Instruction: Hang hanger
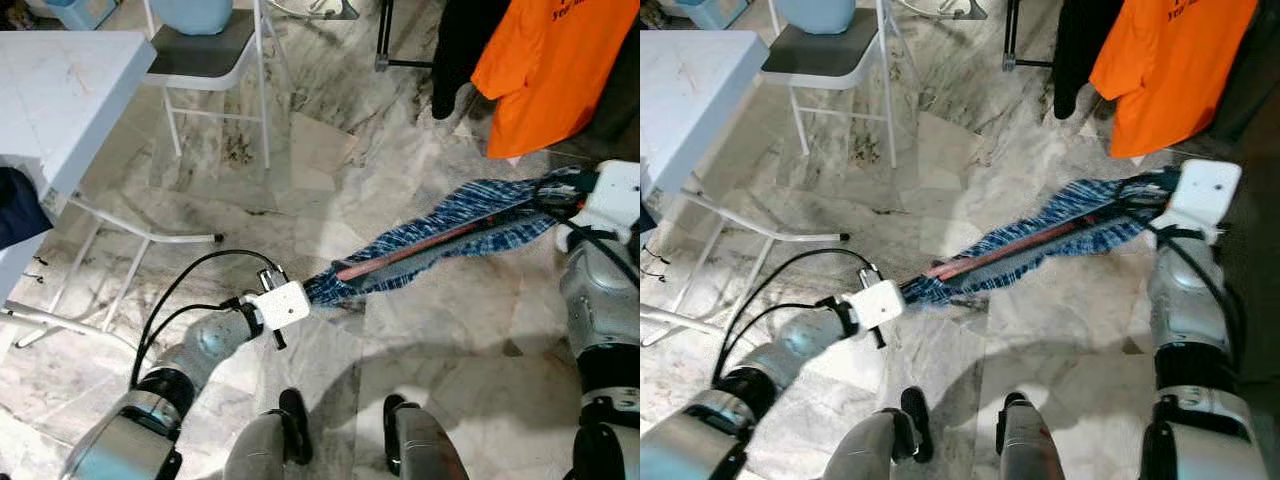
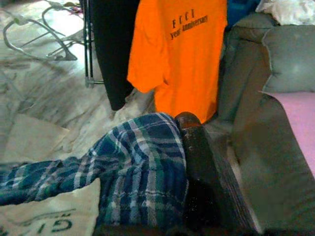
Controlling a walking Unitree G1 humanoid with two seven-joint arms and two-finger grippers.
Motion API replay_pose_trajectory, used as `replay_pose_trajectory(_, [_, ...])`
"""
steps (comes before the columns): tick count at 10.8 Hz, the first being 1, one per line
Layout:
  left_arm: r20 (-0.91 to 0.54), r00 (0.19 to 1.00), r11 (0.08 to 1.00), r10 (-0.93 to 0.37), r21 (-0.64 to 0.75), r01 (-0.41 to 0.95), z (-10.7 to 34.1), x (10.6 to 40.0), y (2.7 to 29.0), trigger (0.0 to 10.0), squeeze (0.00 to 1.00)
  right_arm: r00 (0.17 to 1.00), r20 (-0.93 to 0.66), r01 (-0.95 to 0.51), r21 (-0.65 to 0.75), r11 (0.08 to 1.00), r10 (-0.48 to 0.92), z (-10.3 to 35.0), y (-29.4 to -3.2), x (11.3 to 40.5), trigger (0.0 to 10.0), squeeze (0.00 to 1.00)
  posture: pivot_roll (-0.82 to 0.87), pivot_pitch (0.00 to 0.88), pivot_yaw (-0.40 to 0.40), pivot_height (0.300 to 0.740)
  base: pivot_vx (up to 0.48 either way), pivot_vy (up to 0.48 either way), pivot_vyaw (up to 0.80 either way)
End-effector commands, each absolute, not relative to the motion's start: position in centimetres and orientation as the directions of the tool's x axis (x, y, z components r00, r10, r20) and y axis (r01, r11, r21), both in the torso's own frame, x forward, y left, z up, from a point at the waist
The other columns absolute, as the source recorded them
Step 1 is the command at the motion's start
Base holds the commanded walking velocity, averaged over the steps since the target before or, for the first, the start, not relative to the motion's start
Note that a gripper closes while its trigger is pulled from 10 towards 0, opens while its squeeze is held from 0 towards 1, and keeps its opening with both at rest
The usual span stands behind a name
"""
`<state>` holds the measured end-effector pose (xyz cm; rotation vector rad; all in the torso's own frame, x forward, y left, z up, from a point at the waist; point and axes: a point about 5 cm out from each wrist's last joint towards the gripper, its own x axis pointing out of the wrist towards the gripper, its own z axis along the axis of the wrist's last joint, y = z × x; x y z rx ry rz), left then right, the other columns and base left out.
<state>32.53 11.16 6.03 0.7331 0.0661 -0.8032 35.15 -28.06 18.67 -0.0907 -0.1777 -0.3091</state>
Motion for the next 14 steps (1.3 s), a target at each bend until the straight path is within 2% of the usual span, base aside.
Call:
replay_pose_trajectory(1, [-0.389,0.791,0.585,-0.472,0.534,0.611,4.2,32.4,13.3,0.0,0.00,0.929,0.218,0.316,-0.049,0.947,-0.299,19.3,-27.9,34.8,0.0,0.00,-0.14,0.290,0.102,0.740,0.000,0.000,0.00])
replay_pose_trajectory(3, [-0.376,0.866,0.764,-0.329,0.434,0.478,4.0,33.0,12.5,0.0,0.00,0.941,0.205,0.279,-0.017,0.960,-0.270,18.4,-25.8,35.0,0.0,0.00,-0.14,0.286,0.103,0.740,0.000,0.000,0.00])
replay_pose_trajectory(5, [-0.368,0.883,0.804,-0.292,0.406,0.435,3.8,33.0,11.3,0.0,0.00,0.951,0.190,0.245,0.017,0.969,-0.243,17.9,-23.9,35.1,0.0,0.00,-0.15,0.276,0.104,0.740,0.000,0.000,0.00])
replay_pose_trajectory(7, [-0.344,0.901,0.820,-0.266,0.411,0.399,4.2,33.3,10.5,0.0,0.00,0.965,0.165,0.201,0.030,0.979,-0.204,17.2,-22.1,35.2,0.0,0.00,-0.16,0.262,0.103,0.740,0.000,0.000,0.00])
replay_pose_trajectory(10, [-0.304,0.854,0.727,-0.423,0.448,0.520,4.4,32.5,7.7,0.0,0.00,0.974,0.138,0.176,0.055,0.983,-0.182,17.0,-20.7,35.9,0.0,0.00,-0.15,0.249,0.099,0.740,0.000,0.000,0.00])
replay_pose_trajectory(11, [-0.314,0.847,0.713,-0.430,0.457,0.532,4.1,32.2,7.4,0.0,0.00,0.979,0.147,0.130,0.069,0.989,-0.139,17.5,-19.3,36.3,0.0,0.00,-0.15,0.246,0.102,0.740,0.000,0.000,0.00])
replay_pose_trajectory(14, [-0.364,0.875,0.826,-0.320,0.346,0.446,3.6,32.5,7.5,0.0,0.00,0.989,0.146,-0.028,0.057,0.998,0.020,17.0,-15.5,35.7,0.0,0.00,-0.16,0.249,0.104,0.740,0.000,0.000,0.00])
